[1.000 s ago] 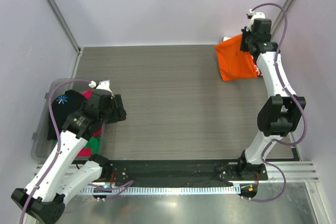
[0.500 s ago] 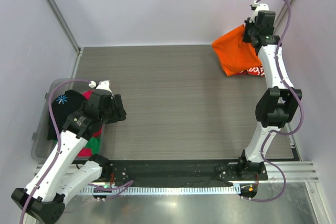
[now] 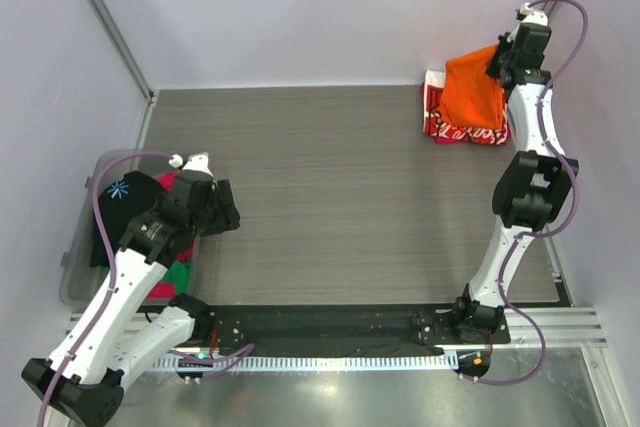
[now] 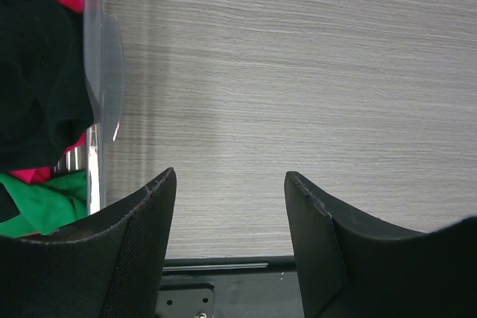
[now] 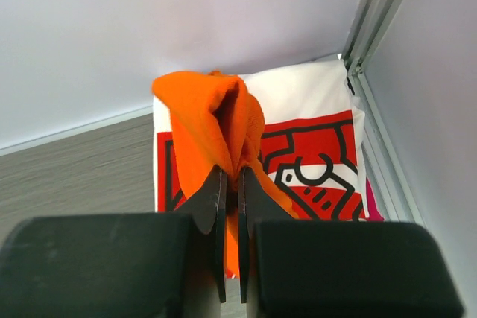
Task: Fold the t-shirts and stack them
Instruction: Neatly place the folded tshirt to the corner
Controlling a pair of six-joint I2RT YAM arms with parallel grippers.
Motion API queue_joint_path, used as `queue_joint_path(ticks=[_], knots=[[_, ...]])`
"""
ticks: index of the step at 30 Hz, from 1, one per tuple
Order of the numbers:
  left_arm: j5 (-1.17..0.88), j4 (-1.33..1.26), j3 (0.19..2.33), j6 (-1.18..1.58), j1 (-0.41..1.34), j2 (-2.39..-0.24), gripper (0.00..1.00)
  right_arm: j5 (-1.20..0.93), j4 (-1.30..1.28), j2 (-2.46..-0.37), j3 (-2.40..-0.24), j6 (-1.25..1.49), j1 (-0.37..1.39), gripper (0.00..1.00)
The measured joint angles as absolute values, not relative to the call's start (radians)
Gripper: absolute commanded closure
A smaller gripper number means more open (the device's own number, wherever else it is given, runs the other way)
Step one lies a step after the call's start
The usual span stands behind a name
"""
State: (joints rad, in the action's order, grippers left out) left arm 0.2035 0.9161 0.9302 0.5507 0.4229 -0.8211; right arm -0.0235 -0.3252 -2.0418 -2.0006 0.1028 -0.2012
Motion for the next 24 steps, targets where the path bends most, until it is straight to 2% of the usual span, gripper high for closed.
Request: queue_joint_path(ticks=[12,13,14,15,16,24], knots=[[0.212,0.916,0.930,0.551,0.423,-0.822,0.39,0.008,-0.306,-2.260,-2.163,0.142,-0.250,0.99],[0.213,0.916,0.930,0.551,0.423,-0.822,0.39,0.024,-0.305,-2.265,-2.167,0.144,-0.253,0.96],[0.214,0.916,0.930,0.551,0.423,-0.822,0.39,0.047,-0.302,-2.270,-2.170,0.147,-0.256,0.53],[0.215,0.916,0.930,0.551,0.423,-0.822,0.39,0.069,-0.299,-2.275,-2.172,0.155,-0.258,0.23],[0.215,0.916,0.930,0.551,0.423,-0.822,0.39,0.097,-0.297,-2.284,-2.177,0.162,-0.260,0.01],[0.218,0.916,0.930,0.558,0.423,-0.822,0.39,0.292,-0.285,-2.328,-2.206,0.203,-0.265,0.00]])
